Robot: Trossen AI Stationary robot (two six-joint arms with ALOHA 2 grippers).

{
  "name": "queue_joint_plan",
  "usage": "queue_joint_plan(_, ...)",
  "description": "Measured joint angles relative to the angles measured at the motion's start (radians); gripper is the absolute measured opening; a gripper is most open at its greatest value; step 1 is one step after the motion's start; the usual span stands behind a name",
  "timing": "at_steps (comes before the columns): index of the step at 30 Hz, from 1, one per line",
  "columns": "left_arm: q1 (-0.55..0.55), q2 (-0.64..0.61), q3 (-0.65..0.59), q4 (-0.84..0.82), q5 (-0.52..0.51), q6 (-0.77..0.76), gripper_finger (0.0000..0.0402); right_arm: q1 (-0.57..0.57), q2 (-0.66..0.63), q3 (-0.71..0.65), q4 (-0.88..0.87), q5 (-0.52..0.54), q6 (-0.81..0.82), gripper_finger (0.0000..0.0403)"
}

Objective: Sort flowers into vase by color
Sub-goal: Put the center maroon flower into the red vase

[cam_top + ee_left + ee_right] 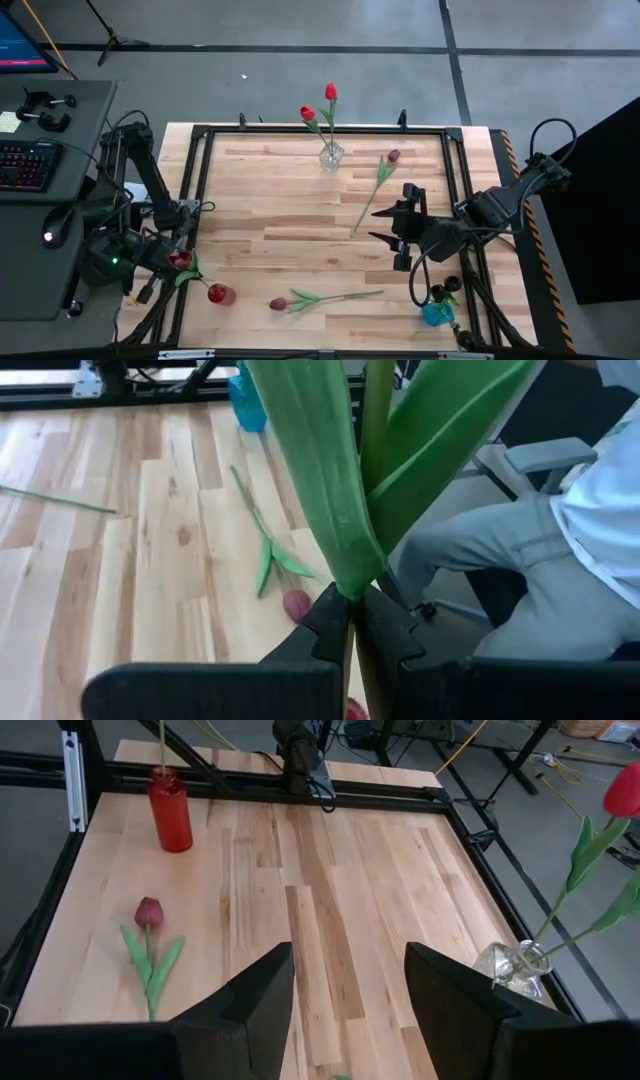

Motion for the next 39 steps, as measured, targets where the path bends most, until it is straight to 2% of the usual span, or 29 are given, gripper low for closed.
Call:
queue_joint_plan(9, -0.012, 0.051, -0.081, 0.010, 0.010, -0.215, 0.0000, 0.000, 0.000, 0.000, -0.001, 0.000, -0.008, 0.0181)
queue_joint_plan(17, -0.012, 0.097, -0.118, 0.100, 0.015, -0.301, 0.0009, 0.000, 0.000, 0.000, -0.001, 0.001, -0.027, 0.0181)
queue_joint_plan(23, -0.005, 0.113, -0.118, 0.130, -0.009, -0.314, 0.0041, 0.000, 0.000, 0.000, -0.001, 0.001, -0.035, 0.0181)
queue_joint_plan(30, 0.030, 0.110, -0.118, 0.129, -0.019, -0.313, 0.0100, -0.001, 0.000, 0.000, -0.001, 0.007, -0.043, 0.0181)
queue_joint_plan(35, 0.037, 0.110, -0.118, 0.129, 0.004, -0.312, 0.0139, -0.001, 0.000, 0.000, -0.001, 0.007, -0.046, 0.0181)
queue_joint_plan(39, 0.036, 0.092, -0.118, 0.144, 0.036, -0.296, 0.0154, -0.001, 0.000, 0.000, -0.001, 0.007, -0.054, 0.0181)
